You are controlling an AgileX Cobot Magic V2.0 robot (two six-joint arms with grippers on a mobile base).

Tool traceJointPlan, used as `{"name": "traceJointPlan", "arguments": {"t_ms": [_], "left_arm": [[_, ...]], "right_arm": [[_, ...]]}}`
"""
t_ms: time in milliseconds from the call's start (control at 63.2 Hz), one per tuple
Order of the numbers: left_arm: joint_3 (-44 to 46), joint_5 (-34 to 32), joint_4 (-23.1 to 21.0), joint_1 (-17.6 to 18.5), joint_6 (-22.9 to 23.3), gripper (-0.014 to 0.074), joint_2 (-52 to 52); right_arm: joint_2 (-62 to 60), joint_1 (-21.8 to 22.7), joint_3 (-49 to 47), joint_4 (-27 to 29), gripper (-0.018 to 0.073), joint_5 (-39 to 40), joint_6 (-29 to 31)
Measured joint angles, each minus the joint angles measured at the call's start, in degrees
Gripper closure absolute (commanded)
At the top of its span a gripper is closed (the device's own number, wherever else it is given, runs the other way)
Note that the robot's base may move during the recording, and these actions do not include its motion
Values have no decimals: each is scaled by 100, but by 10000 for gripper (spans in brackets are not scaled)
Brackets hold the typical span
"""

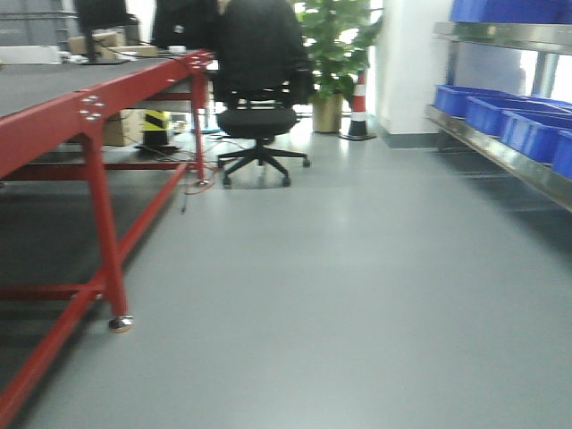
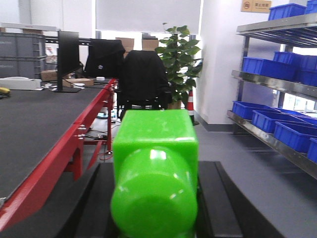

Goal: Grab block from conveyor and place in blue bin
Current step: 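Drive toward the metal shelving with blue bins, blocks held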

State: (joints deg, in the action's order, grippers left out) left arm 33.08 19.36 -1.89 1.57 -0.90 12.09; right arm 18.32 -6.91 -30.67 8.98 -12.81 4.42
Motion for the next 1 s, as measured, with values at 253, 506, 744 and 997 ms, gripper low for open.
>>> {"name": "traceJointPlan", "arguments": {"t_ms": [253,506,744,997], "left_arm": [[0,-11,0,0,0,708,0],[0,-14,0,0,0,708,-11],[0,-14,0,0,0,708,-11],[0,-24,0,0,0,708,-11]], "right_arm": [[0,0,0,0,721,0,0],[-9,0,0,0,721,0,0],[-9,0,0,0,721,0,0],[-9,0,0,0,721,0,0]]}}
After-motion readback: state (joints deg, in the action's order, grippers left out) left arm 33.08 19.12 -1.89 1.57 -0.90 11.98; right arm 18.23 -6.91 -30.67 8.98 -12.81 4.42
